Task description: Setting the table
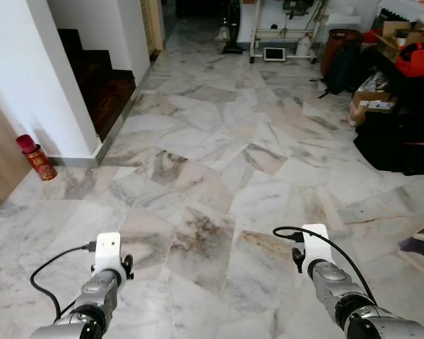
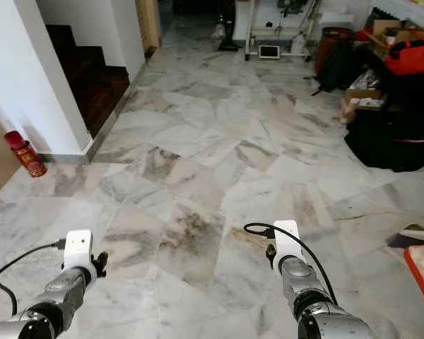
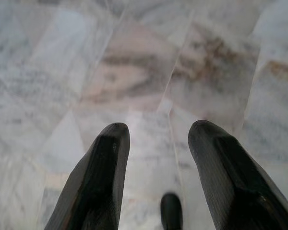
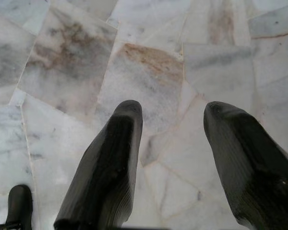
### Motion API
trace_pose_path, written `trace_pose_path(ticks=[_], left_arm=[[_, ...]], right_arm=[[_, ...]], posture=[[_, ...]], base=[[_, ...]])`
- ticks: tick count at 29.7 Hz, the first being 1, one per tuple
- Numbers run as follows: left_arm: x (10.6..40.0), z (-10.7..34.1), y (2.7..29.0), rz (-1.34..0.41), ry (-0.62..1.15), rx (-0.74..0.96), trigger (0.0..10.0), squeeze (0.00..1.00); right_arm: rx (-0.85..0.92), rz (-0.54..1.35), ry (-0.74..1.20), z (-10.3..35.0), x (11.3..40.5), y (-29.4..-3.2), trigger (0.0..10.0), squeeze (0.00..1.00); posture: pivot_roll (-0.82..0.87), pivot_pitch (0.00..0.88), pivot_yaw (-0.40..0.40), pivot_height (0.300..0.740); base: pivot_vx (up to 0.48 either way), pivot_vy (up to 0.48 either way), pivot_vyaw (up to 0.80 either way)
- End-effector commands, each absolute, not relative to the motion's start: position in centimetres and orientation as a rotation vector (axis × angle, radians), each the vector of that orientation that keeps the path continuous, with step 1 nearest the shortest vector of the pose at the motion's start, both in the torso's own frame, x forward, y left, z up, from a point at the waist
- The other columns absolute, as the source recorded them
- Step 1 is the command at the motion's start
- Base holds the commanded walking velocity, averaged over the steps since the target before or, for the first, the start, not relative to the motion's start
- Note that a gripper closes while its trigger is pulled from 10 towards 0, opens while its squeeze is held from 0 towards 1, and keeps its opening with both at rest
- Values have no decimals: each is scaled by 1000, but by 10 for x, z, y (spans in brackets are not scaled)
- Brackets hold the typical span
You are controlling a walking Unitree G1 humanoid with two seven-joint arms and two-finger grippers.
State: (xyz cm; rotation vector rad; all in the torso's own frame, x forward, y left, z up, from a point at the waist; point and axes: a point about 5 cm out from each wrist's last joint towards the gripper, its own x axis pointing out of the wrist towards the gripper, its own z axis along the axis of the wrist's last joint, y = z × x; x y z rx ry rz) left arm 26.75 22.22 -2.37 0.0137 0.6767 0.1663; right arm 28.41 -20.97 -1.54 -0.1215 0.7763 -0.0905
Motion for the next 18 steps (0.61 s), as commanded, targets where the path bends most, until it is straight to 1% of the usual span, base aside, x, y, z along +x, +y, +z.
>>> trace_pose_path(ticks=[1,3,5,9,12,14,17,18], left_arm=[[261,-30,222,167,714,25,10000,0],[260,-30,222,179,720,25,10000,0],[264,-27,222,182,701,2,10000,0],[264,-27,221,181,707,10,10000,0],[267,-25,220,159,693,15,10000,0],[268,-24,220,141,687,55,10000,0],[272,-20,219,59,662,175,10000,0],[272,-20,219,59,662,175,10000,0]], right_arm=[[-155,-56,801,-20,280,-206,10000,0],[-151,-60,808,-21,279,-206,10000,0],[-115,-98,833,-29,270,-204,10000,0],[-89,-67,841,-36,263,-197,10000,0],[-76,-64,834,-34,266,-195,10000,0],[-102,-69,829,-32,268,-197,10000,0],[-148,-30,837,-34,266,-194,10000,0],[-148,-30,837,-34,266,-194,10000,0]], posture=[[-20,0,-19,740],[-20,0,-21,740],[0,0,-19,740],[8,0,-14,740],[-9,0,1,740],[-6,0,-2,740],[-1,0,-13,740],[-1,0,-13,740]], base=[[0,0,0],[0,0,0],[0,0,0],[0,0,0],[0,0,0],[0,0,0],[0,0,0],[0,0,0]])
